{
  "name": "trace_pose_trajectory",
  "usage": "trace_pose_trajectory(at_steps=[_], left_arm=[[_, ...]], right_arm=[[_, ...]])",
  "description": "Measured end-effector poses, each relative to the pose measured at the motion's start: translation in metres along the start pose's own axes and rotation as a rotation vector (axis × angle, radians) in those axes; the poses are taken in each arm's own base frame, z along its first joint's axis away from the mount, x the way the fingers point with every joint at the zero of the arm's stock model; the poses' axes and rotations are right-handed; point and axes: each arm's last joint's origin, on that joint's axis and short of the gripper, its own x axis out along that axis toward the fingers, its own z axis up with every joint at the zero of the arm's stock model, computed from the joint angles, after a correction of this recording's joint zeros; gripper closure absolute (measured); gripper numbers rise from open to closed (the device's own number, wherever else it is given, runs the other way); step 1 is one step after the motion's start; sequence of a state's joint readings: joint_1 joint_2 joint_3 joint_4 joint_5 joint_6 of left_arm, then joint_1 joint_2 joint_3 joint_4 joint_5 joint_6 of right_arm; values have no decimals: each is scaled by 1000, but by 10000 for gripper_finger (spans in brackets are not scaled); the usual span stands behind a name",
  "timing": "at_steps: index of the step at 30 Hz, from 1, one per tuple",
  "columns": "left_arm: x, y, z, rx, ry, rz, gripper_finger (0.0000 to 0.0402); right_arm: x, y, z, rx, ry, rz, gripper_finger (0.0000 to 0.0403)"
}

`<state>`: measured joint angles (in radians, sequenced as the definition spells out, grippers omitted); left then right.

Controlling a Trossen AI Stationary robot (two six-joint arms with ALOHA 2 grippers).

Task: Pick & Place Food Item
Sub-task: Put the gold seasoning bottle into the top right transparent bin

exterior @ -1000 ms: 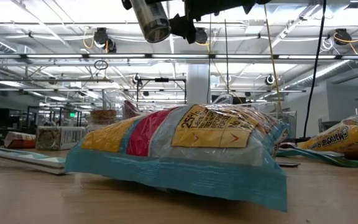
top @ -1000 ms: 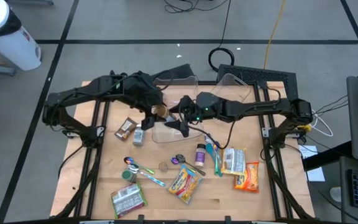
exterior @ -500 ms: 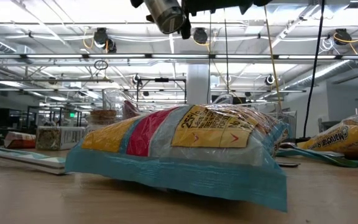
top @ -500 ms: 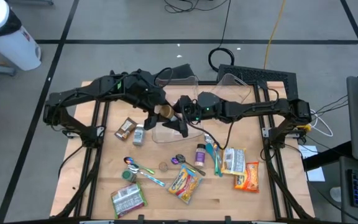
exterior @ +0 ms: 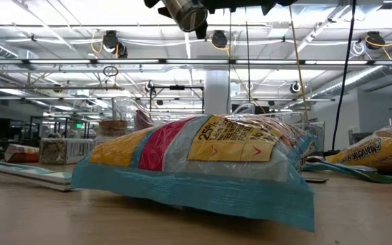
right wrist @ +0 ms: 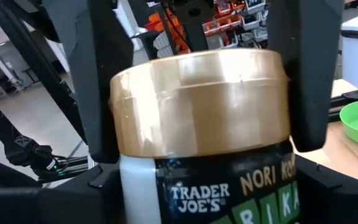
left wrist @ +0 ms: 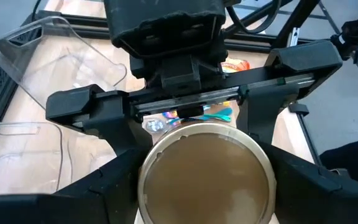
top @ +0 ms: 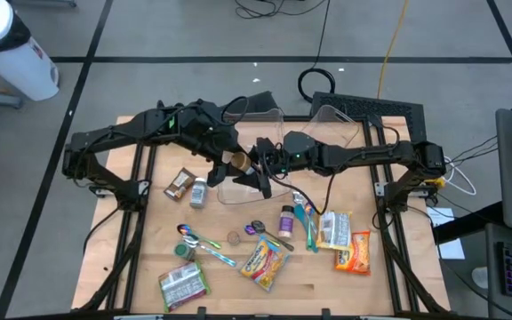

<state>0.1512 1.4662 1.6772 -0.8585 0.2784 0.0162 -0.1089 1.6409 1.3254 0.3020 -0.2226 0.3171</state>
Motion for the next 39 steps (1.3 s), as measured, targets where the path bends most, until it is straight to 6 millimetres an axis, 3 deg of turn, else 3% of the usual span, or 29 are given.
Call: trace_pose_trajectory(at_steps=[7, 10, 16, 25, 29, 35, 39], left_arm=[[-2, 8, 0, -50, -5, 64, 27], [-4, 10, 0, -51, -11, 92, 10], [-27, 16, 1, -49, -59, 150, 29], [-101, 13, -6, -88, -224, 286, 53], [-120, 10, -10, -98, -272, 312, 48], [-122, 11, -9, -141, -295, 317, 42], [-106, 16, -2, -169, -300, 298, 45]], right_arm=[[0, -3, 1, 29, -17, -35, 140], [-1, -5, 2, 27, -23, -43, 141], [-5, -16, 10, 54, -67, -68, 138], [-26, -27, 39, 30, -209, -85, 133], [-35, -29, 49, 15, -248, -92, 140], [-40, -25, 67, -27, -318, -79, 136], [-41, -22, 75, -46, -339, -74, 133]])
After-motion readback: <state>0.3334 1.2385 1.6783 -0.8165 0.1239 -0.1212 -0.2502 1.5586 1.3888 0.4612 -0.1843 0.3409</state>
